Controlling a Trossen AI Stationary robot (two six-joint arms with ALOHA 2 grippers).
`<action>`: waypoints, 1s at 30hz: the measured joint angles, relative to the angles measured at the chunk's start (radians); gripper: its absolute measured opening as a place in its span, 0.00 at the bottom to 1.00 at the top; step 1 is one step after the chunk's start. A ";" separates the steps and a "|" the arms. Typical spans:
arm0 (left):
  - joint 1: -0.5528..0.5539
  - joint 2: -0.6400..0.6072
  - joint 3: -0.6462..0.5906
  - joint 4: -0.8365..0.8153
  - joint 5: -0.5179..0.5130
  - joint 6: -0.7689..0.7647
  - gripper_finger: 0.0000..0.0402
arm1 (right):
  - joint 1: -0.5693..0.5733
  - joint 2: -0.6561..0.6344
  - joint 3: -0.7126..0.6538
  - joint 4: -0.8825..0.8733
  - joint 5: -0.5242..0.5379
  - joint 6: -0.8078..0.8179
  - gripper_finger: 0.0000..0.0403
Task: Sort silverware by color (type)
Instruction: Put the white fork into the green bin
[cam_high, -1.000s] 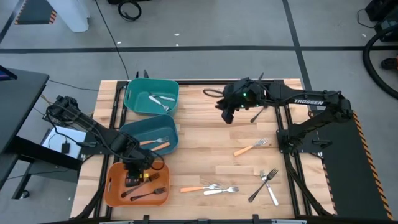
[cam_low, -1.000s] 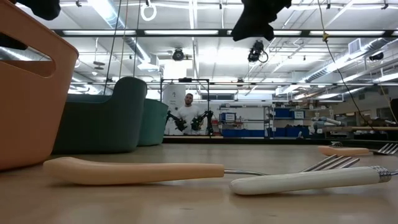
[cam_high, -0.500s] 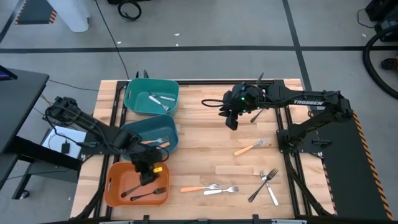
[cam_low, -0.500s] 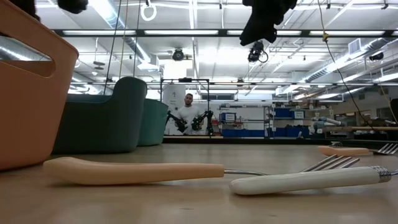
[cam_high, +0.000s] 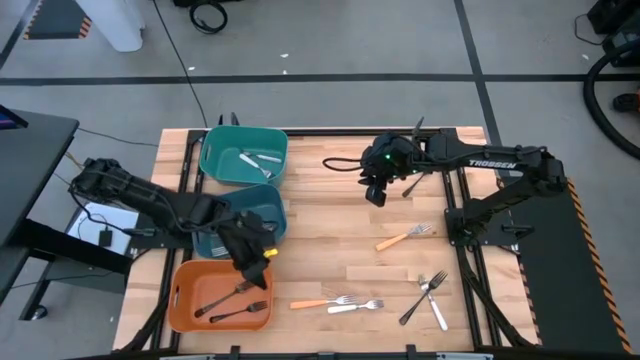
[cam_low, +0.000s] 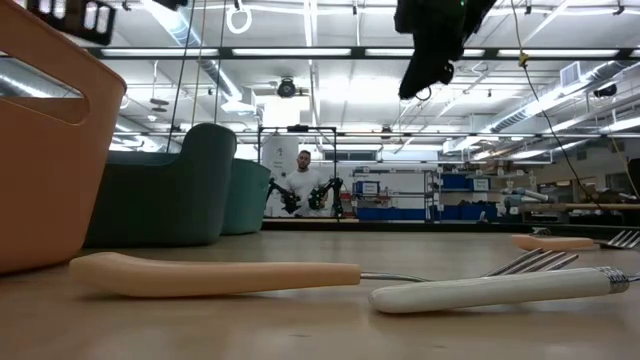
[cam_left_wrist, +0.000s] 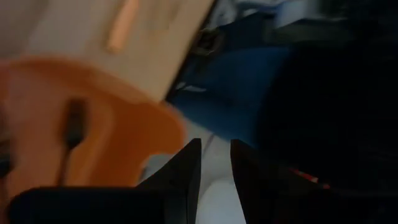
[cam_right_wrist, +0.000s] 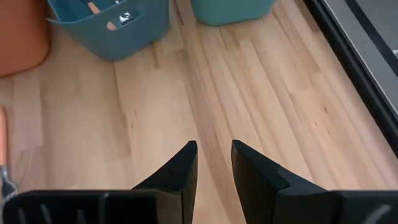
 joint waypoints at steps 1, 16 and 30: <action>0.008 0.000 0.000 0.034 0.007 -0.015 0.24 | -0.003 0.000 -0.017 0.017 0.000 -0.001 0.26; 0.190 -0.112 0.039 0.200 0.159 0.087 0.24 | 0.030 0.001 -0.137 0.173 -0.140 0.152 0.26; 0.243 -0.175 0.226 0.190 0.118 0.245 0.24 | 0.173 0.001 -0.137 0.400 -0.139 0.242 0.26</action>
